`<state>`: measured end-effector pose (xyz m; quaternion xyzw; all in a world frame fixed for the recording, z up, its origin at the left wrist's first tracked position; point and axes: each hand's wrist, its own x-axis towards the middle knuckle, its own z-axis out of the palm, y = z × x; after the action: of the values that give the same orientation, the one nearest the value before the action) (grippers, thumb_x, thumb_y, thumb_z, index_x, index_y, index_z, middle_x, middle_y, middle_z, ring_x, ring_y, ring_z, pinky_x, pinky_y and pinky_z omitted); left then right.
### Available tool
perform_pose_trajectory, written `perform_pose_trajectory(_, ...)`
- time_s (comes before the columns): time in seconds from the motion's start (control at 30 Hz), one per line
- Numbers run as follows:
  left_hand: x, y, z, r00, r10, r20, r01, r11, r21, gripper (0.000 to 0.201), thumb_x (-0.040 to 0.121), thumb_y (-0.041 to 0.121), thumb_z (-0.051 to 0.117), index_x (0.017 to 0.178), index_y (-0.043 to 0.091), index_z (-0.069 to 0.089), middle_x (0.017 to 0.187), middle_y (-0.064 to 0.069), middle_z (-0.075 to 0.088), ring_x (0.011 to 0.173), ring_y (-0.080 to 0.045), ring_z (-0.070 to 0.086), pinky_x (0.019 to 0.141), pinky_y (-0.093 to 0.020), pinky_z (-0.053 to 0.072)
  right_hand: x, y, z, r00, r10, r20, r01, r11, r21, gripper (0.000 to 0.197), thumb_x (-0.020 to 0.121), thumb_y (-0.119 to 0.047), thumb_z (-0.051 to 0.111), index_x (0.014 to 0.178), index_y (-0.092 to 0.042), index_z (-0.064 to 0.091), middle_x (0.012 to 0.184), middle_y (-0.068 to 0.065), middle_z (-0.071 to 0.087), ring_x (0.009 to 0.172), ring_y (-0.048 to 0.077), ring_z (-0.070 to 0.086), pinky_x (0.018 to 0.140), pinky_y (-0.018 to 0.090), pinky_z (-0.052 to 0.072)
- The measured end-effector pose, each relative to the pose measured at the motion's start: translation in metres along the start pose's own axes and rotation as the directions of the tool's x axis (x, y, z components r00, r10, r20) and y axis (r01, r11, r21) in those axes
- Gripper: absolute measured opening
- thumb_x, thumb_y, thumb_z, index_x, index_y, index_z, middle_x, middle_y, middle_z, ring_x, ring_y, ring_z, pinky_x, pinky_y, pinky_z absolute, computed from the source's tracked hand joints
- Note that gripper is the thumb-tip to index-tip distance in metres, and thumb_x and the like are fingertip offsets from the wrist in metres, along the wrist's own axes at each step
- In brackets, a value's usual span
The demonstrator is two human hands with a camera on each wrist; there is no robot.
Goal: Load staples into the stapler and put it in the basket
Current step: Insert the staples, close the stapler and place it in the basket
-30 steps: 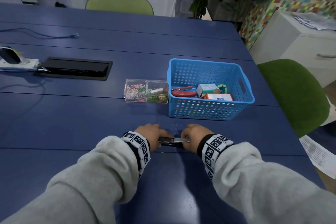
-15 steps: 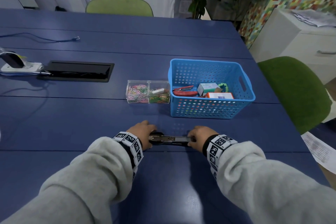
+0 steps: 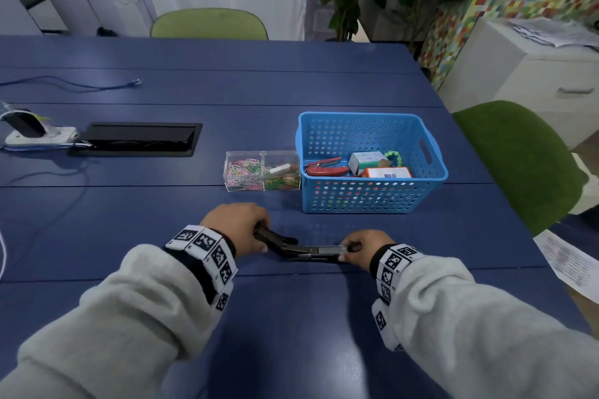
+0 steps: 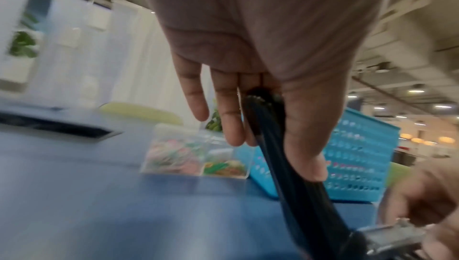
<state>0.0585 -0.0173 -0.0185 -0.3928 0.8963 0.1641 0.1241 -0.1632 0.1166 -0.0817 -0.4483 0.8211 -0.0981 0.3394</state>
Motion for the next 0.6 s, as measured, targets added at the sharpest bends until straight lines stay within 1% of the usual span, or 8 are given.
perform_pose_trajectory(0.07, 0.001, 0.014, -0.008, 0.997, 0.067, -0.033, -0.067, 0.998, 0.001, 0.036, 0.071, 0.035, 0.074, 0.104, 0.027, 0.062, 0.110, 0.004, 0.065, 0.103, -0.022, 0.061, 0.087, -0.035, 0.049, 0.000, 0.001, 0.000, 1.000, 0.011, -0.001, -0.011, 1.000, 0.020, 0.021, 0.075, -0.026, 0.074, 0.095, -0.022, 0.072, 0.098, 0.005, 0.072, 0.097, 0.020, 0.065, 0.090, 0.027, 0.051)
perform_pose_trajectory(0.13, 0.005, 0.028, -0.009, 0.993, 0.108, -0.048, -0.110, 0.992, -0.054, 0.038, 0.071, 0.035, 0.075, 0.106, 0.027, 0.062, 0.110, 0.004, 0.064, 0.103, -0.020, 0.060, 0.089, -0.035, 0.050, 0.001, 0.001, 0.002, 1.000, 0.021, -0.003, -0.021, 0.999, 0.027, 0.022, 0.075, -0.026, 0.074, 0.096, -0.022, 0.071, 0.090, 0.002, 0.068, 0.098, 0.020, 0.065, 0.090, 0.027, 0.051)
perform_pose_trajectory(0.2, 0.009, 0.043, -0.005, 0.989, 0.137, -0.056, -0.143, 0.983, -0.117, 0.040, 0.071, 0.034, 0.076, 0.107, 0.027, 0.061, 0.110, 0.004, 0.063, 0.102, -0.019, 0.060, 0.089, -0.034, 0.050, 0.002, 0.002, 0.004, 1.000, 0.026, -0.012, -0.026, 0.999, 0.038, 0.022, 0.075, -0.026, 0.074, 0.096, -0.022, 0.071, 0.086, -0.002, 0.063, 0.097, 0.020, 0.065, 0.088, 0.027, 0.050)
perform_pose_trajectory(0.3, 0.019, 0.064, 0.007, 0.987, 0.151, -0.059, -0.160, 0.967, -0.198, 0.040, 0.071, 0.030, 0.076, 0.108, 0.025, 0.062, 0.111, 0.002, 0.061, 0.103, -0.019, 0.059, 0.084, -0.027, 0.044, 0.003, 0.004, 0.006, 0.999, 0.021, -0.037, -0.020, 0.999, 0.045, 0.024, 0.075, -0.026, 0.074, 0.098, -0.021, 0.070, 0.086, -0.002, 0.063, 0.091, 0.018, 0.062, 0.085, 0.025, 0.049)
perform_pose_trajectory(0.37, 0.027, 0.075, 0.016, 0.986, 0.163, -0.034, -0.166, 0.959, -0.228, 0.040, 0.072, 0.028, 0.075, 0.109, 0.022, 0.062, 0.113, 0.000, 0.060, 0.105, -0.020, 0.059, 0.082, -0.024, 0.042, 0.004, 0.007, 0.008, 0.999, 0.012, -0.044, -0.010, 0.998, 0.067, 0.024, 0.075, -0.025, 0.074, 0.097, -0.019, 0.070, 0.087, -0.001, 0.065, 0.088, 0.019, 0.063, 0.082, 0.026, 0.048)
perform_pose_trajectory(0.43, 0.034, 0.083, 0.025, 0.986, 0.169, 0.012, -0.159, 0.950, -0.269, 0.039, 0.073, 0.027, 0.074, 0.109, 0.021, 0.061, 0.116, -0.003, 0.058, 0.107, -0.022, 0.058, 0.087, -0.028, 0.045, 0.005, 0.009, 0.010, 0.999, 0.009, -0.039, -0.006, 0.998, 0.067, 0.021, 0.075, -0.026, 0.074, 0.093, -0.017, 0.068, 0.085, -0.002, 0.062, 0.084, 0.019, 0.060, 0.078, 0.025, 0.046)
perform_pose_trajectory(0.53, 0.042, 0.091, 0.039, 0.982, 0.173, 0.082, -0.141, 0.943, -0.301, 0.038, 0.077, 0.026, 0.071, 0.112, 0.020, 0.058, 0.119, -0.007, 0.059, 0.108, -0.025, 0.057, 0.091, -0.032, 0.046, 0.008, 0.013, 0.012, 1.000, 0.000, -0.018, 0.001, 0.999, 0.038, 0.018, 0.076, -0.030, 0.072, 0.080, -0.020, 0.057, 0.079, -0.003, 0.058, 0.081, 0.018, 0.056, 0.073, 0.025, 0.043)
perform_pose_trajectory(0.6, 0.046, 0.094, 0.047, 0.978, 0.172, 0.117, -0.135, 0.952, -0.275, 0.042, 0.078, 0.026, 0.070, 0.117, 0.022, 0.055, 0.120, -0.008, 0.060, 0.112, -0.026, 0.056, 0.092, -0.032, 0.045, 0.008, 0.013, 0.012, 0.999, -0.014, -0.034, 0.016, 0.999, 0.041, 0.020, 0.077, -0.030, 0.071, 0.083, -0.016, 0.059, 0.075, -0.004, 0.054, 0.080, 0.017, 0.053, 0.071, 0.023, 0.039)
